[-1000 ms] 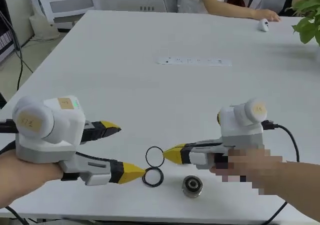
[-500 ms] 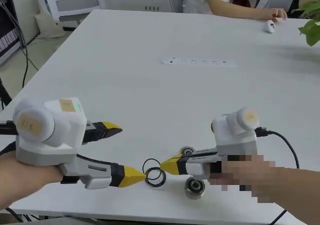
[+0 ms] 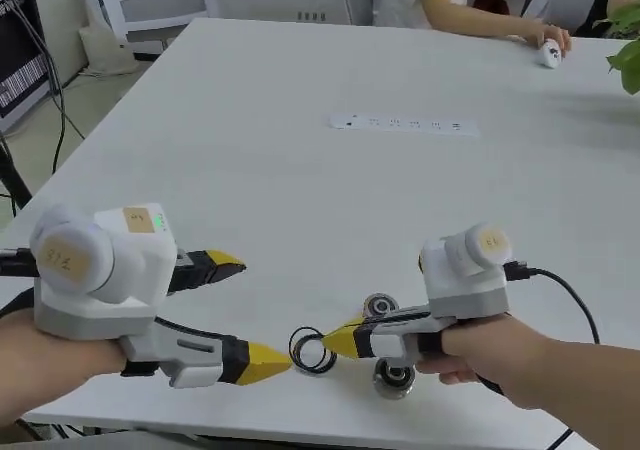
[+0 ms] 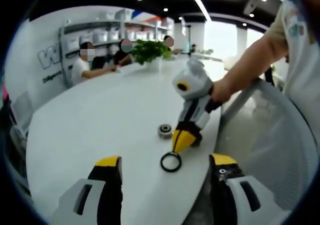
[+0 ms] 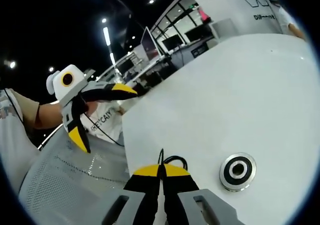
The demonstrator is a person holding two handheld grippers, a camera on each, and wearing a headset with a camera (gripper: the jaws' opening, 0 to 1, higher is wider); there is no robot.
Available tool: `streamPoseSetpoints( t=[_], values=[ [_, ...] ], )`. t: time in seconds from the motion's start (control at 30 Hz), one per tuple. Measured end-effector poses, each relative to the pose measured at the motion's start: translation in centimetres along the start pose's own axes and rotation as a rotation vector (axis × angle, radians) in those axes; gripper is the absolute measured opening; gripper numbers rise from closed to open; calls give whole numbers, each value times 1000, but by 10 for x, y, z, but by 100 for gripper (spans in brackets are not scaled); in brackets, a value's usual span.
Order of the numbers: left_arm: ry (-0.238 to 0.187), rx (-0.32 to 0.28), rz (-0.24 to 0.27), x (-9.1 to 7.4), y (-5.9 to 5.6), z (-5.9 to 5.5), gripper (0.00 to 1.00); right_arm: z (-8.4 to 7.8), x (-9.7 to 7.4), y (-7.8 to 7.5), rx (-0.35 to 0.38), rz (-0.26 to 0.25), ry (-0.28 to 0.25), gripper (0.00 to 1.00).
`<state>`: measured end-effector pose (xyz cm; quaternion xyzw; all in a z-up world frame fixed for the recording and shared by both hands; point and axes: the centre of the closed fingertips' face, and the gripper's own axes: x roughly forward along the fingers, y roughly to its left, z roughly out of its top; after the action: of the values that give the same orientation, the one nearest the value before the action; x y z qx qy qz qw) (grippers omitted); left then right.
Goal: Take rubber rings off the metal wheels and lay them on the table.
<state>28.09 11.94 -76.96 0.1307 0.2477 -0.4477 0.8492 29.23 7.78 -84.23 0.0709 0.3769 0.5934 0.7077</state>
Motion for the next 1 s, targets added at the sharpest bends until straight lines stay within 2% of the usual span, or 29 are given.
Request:
streamPoseSetpoints(
  t=[0.2, 0.63, 1.0],
  values=[
    [1, -2, 2, 0, -1, 0, 72, 0, 0, -5, 4, -27, -5, 0],
    [10, -6, 2, -1, -2, -2, 71, -1, -3, -12, 3, -64, -4, 8],
    [13, 9, -9, 2, -3, 3, 71, 16, -21, -11, -8, -76, -61, 16]
  ],
)
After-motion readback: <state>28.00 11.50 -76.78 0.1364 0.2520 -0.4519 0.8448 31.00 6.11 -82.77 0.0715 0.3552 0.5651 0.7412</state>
